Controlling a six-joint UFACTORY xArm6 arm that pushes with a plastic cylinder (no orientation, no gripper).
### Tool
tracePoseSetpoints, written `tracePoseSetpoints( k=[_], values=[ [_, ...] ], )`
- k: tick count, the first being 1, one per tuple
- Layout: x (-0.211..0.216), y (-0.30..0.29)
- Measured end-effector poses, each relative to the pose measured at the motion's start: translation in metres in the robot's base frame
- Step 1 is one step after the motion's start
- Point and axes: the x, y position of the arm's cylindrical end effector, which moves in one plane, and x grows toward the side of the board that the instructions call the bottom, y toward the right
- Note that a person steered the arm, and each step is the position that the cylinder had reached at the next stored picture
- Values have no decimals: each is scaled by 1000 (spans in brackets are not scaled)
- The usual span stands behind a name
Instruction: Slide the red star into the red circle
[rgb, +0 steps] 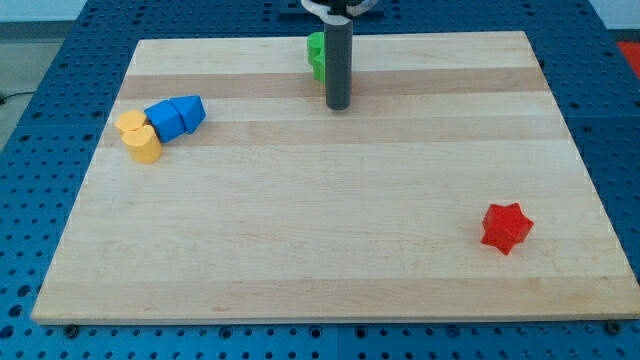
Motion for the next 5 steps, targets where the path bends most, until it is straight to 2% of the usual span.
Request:
tracePoseSetpoints(
  k=[1, 2, 3, 4, 5],
  values=[
    [-7, 6],
    [34, 124],
    [128, 207],
    [204, 244],
    [214, 166]
  ],
)
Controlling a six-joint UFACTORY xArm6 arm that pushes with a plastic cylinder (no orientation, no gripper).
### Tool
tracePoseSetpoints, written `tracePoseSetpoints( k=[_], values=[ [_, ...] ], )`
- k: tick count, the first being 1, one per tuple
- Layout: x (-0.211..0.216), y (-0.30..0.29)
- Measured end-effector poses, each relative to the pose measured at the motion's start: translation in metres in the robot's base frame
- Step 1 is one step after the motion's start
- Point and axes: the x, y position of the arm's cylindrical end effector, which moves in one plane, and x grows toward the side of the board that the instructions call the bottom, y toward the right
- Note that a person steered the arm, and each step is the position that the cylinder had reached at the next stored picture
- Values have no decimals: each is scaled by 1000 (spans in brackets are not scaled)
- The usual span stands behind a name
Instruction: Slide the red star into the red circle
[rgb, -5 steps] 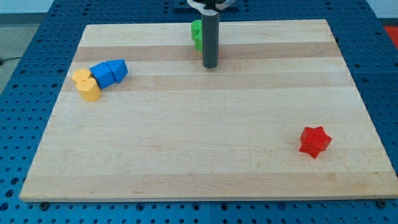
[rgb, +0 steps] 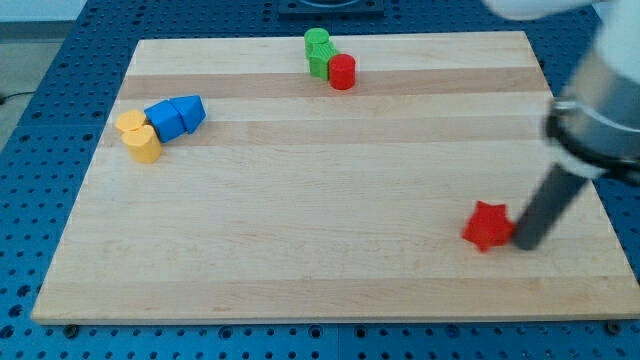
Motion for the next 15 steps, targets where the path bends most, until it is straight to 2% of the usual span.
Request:
tracePoseSetpoints(
  k=[1, 2, 4, 5, 6, 7, 8, 9, 10, 12, 13, 14, 15],
  values=[
    [-58, -65],
    [-32, -80],
    [-28, 42],
    [23, 37],
    [50, -52],
    [10, -72],
    [-4, -69],
    [16, -60],
    [17, -60],
    [-11, -70],
    [30, -33],
    [15, 12],
    [-22, -35]
  ],
)
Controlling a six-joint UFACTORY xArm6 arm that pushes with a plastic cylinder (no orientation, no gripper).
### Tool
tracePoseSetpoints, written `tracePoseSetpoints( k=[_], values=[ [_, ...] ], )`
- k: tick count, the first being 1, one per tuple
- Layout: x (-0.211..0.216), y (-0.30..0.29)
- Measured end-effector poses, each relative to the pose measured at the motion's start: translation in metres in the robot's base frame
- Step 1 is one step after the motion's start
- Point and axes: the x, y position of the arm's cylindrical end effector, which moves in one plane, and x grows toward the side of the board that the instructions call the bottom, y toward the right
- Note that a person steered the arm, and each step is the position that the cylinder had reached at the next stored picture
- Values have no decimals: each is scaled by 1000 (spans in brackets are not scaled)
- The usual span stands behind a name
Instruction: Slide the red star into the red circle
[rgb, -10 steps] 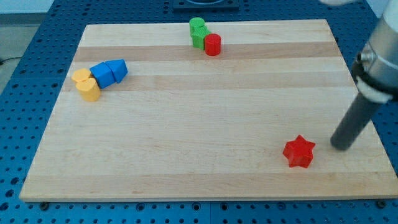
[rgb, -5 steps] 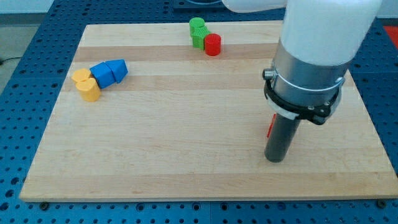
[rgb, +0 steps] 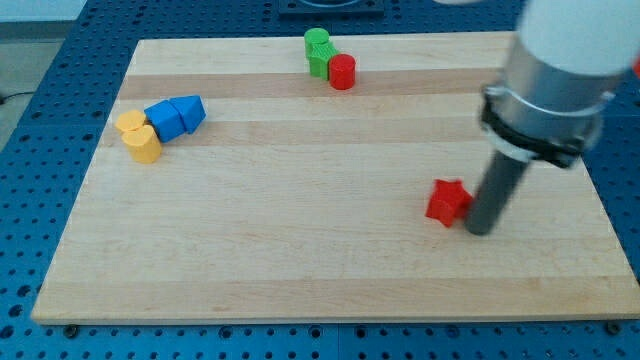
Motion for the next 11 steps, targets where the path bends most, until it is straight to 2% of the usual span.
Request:
tracePoseSetpoints(
  k=[3, 4, 7, 8, 9, 10, 11],
  values=[
    [-121, -142],
    [-154, -160],
    [-193, -165],
    [-179, -207],
    [-152, -172],
    [-104, -151],
    [-96, -151]
  ],
)
